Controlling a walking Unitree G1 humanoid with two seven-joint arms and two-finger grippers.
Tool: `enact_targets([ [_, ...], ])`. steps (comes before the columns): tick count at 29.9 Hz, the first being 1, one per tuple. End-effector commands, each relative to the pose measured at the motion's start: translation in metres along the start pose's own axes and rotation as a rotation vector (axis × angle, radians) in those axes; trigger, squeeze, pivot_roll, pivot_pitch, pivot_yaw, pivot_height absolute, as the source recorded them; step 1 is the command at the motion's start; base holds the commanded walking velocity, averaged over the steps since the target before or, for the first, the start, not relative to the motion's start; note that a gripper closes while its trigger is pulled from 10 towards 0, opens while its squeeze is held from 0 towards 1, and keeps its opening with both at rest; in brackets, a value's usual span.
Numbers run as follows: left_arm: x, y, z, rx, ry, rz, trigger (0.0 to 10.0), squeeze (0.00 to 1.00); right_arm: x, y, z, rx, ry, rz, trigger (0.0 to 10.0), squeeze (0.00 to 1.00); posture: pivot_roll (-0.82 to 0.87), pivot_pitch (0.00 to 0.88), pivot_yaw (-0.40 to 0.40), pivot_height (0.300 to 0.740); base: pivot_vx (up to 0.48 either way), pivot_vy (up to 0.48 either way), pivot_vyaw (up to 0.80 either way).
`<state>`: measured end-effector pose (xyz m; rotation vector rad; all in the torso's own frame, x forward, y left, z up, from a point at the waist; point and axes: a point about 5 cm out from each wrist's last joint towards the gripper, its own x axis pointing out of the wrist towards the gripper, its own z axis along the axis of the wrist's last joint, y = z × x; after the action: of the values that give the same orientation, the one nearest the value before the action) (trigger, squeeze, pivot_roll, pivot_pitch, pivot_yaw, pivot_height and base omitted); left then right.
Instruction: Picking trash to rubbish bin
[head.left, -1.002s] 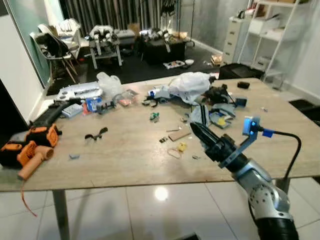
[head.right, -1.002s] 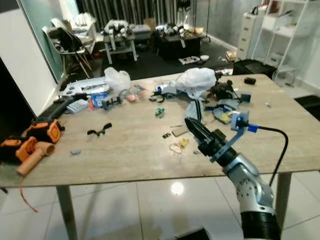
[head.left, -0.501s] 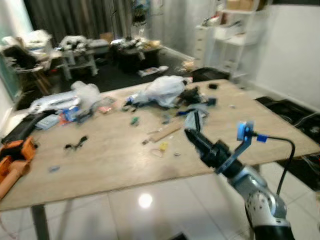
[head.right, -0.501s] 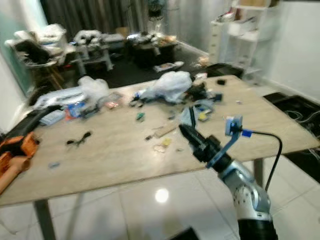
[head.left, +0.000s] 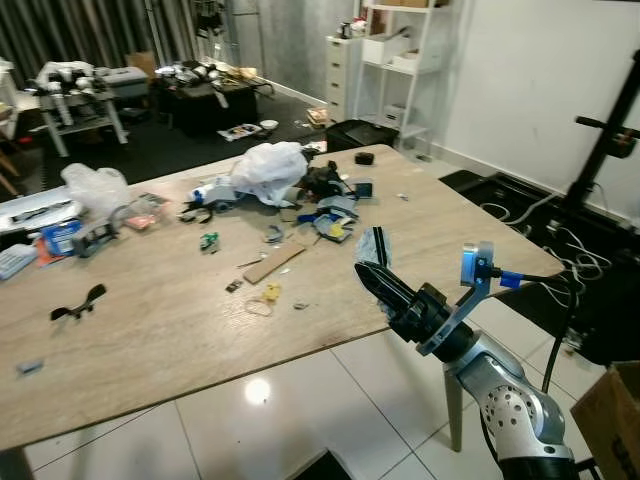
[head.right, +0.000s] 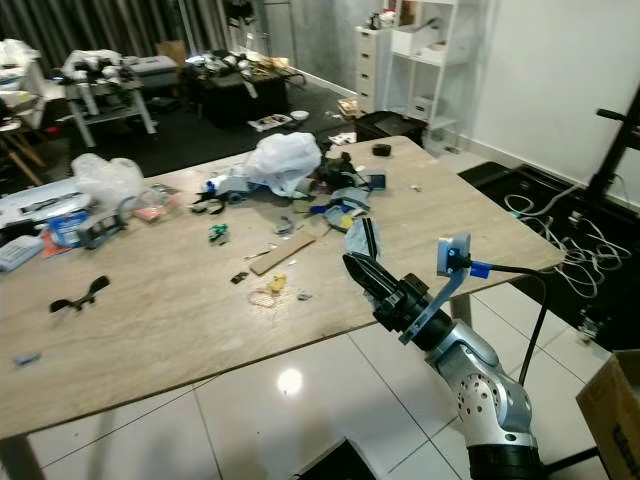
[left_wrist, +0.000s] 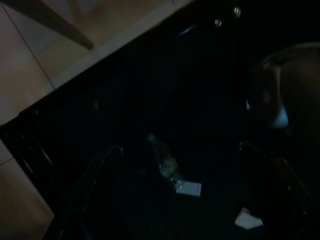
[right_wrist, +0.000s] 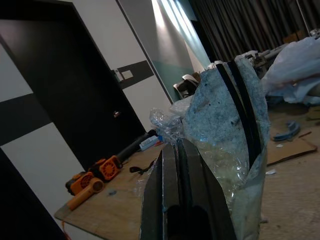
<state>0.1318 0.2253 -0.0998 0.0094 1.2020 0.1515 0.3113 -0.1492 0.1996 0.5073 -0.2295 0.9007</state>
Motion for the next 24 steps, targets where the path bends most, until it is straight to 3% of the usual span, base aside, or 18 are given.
enact_targets([
  [1, -0.001, 0.002, -0.012, 0.013, 0.045, 0.001, 10.0, 0.0, 0.004, 0.005, -0.003, 0.008, 0.012, 0.027, 0.0, 0.0, -0.17, 0.146, 0.061, 0.74, 0.0, 0.0, 0.0],
  [17, 0.0, -0.007, -0.015, 0.036, 0.056, -0.022, 10.0, 0.0, 0.007, 0.014, -0.014, 0.034, 0.055, 0.082, 0.0, 0.0, -0.18, 0.137, 0.059, 0.74, 0.0, 0.0, 0.0],
  [21, 0.0, -0.006, -0.014, 0.046, 0.051, 0.001, 10.0, 0.0, 0.006, 0.024, -0.023, 0.058, 0.096, 0.148, 0.0, 0.0, -0.18, 0.132, 0.057, 0.74, -0.223, 0.0, 0.0],
  [23, 0.0, -0.003, -0.013, 0.031, 0.045, 0.027, 10.0, 0.0, 0.005, 0.026, -0.025, 0.063, 0.109, 0.162, 0.2, 0.0, -0.18, 0.132, 0.055, 0.74, -0.386, 0.0, 0.0],
  [24, -0.001, 0.002, -0.012, -0.004, 0.04, 0.052, 10.0, 0.0, 0.005, 0.027, -0.028, 0.065, 0.123, 0.172, 1.3, 0.0, -0.18, 0.129, 0.052, 0.74, -0.48, 0.0, 0.0],
])
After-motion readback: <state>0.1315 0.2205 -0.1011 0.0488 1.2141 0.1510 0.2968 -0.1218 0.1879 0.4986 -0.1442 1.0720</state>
